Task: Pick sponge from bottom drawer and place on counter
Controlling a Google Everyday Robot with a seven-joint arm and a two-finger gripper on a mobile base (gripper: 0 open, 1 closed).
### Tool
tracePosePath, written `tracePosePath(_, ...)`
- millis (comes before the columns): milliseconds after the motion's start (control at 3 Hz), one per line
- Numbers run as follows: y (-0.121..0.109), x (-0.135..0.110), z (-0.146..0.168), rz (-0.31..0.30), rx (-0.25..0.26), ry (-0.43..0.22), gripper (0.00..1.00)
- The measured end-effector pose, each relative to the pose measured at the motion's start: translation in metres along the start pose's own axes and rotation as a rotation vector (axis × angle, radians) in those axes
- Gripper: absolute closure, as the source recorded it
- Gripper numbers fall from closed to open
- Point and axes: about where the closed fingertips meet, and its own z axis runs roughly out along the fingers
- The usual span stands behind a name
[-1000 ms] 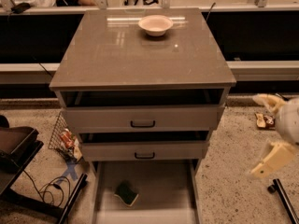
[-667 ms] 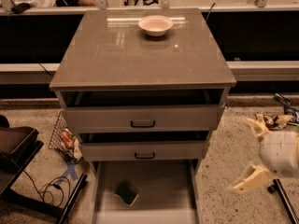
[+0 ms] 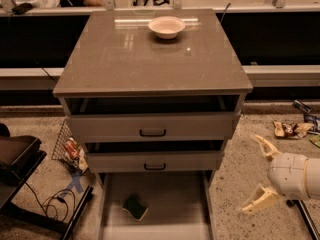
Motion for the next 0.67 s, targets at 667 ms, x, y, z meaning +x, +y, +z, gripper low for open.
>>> tracePosePath(667,0.048,0.087,0.101,0.028,-0.011,0.002,0.00)
